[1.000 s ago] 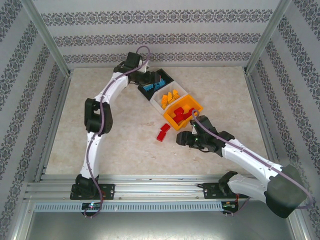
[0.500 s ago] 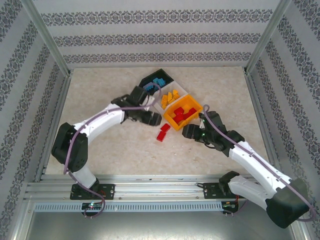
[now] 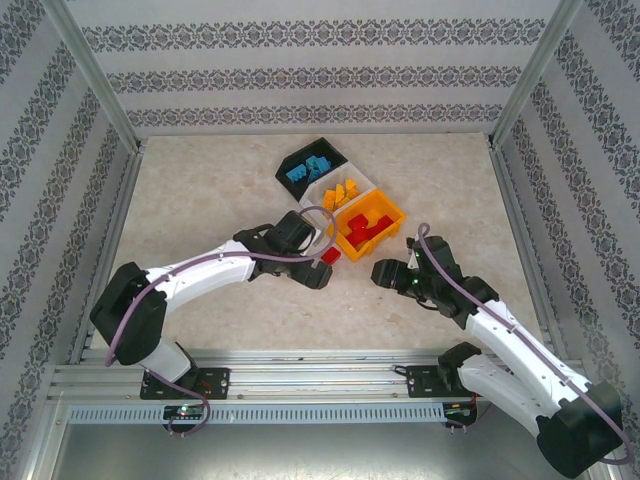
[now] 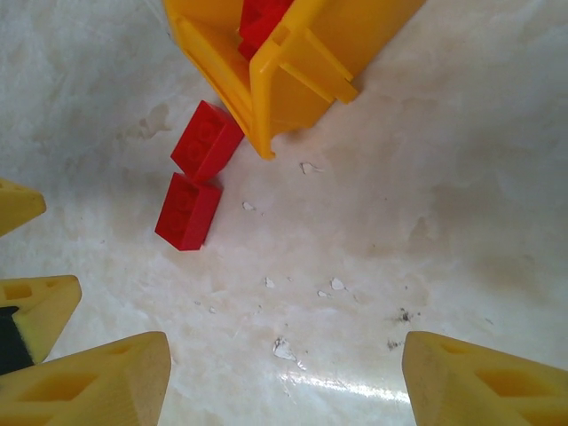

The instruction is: Sort the legos into containers by color

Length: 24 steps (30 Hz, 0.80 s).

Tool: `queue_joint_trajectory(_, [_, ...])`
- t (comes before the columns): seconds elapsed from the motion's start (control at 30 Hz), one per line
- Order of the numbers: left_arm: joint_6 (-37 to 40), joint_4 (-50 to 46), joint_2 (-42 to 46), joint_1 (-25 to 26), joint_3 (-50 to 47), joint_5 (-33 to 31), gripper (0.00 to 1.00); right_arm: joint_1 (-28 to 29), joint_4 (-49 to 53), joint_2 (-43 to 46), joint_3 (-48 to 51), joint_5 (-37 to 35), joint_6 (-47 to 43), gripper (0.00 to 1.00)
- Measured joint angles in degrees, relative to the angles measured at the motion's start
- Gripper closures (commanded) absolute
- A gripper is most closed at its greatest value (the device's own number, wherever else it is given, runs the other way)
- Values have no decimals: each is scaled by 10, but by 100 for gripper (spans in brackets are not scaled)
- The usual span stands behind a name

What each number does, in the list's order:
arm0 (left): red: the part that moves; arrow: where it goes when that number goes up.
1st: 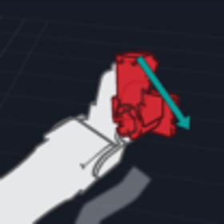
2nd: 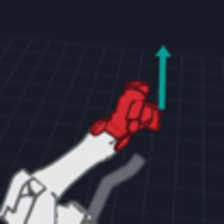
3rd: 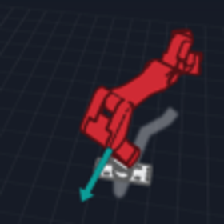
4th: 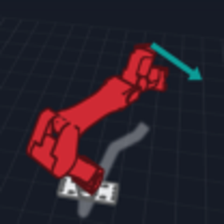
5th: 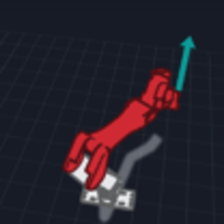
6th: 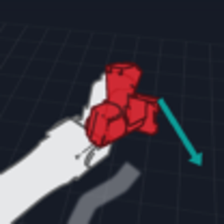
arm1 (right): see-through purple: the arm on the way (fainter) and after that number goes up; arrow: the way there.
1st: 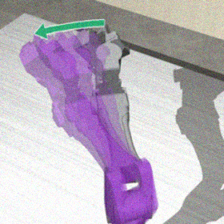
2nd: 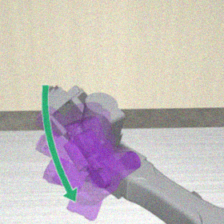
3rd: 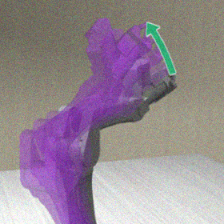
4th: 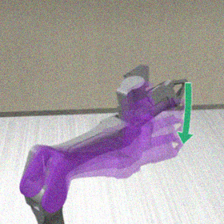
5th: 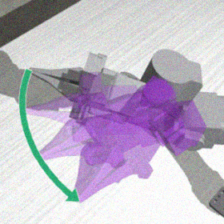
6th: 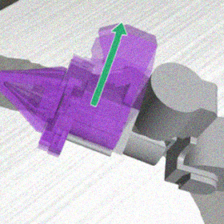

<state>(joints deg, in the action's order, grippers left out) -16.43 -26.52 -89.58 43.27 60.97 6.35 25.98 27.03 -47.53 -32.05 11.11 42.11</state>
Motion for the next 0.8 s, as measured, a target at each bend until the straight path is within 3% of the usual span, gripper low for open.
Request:
queue_joint_trajectory(0.3, [-29,18,-97,7,15,-6,2,-4,11,19,0,2,0,29])
queue_joint_trajectory(0.8, [-33,17,-185,14,86,-4,35,-8,10,15,4,4,0,29])
